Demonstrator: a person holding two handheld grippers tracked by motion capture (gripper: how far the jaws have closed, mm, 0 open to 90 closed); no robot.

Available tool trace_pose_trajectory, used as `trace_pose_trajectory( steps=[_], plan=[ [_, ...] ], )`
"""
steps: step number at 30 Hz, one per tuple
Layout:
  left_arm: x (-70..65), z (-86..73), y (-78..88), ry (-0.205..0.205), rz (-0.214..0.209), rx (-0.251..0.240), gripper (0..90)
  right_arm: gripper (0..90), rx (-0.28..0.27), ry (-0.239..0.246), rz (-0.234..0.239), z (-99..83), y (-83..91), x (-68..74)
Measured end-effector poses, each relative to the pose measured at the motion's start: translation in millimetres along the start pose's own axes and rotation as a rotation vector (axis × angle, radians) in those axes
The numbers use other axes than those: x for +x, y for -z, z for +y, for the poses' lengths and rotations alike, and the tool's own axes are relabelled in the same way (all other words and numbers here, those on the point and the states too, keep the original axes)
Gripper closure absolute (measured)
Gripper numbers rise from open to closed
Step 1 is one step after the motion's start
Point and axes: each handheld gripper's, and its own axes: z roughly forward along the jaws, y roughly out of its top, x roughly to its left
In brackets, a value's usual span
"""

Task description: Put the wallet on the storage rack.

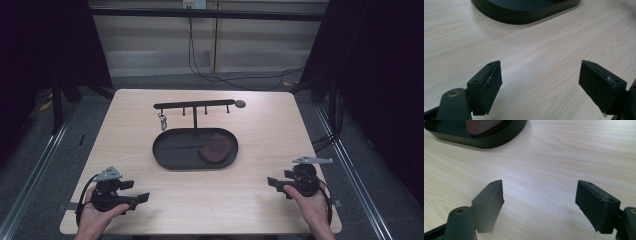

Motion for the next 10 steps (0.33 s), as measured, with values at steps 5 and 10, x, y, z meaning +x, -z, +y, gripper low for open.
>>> trace_pose_trajectory(
  steps=[5,10],
  plan=[
    [-1.7,0.8,0.1,-0.001,-0.007,0.001,20.5,19.9,0.032,-0.002,-0.018,-16.8,-1.0,-12.2],
    [-2.0,1.6,0.5,-0.006,-0.014,-0.001,20.5,18.7,0.086,0.014,-0.064,-23.8,-8.0,-19.3]
  ],
)
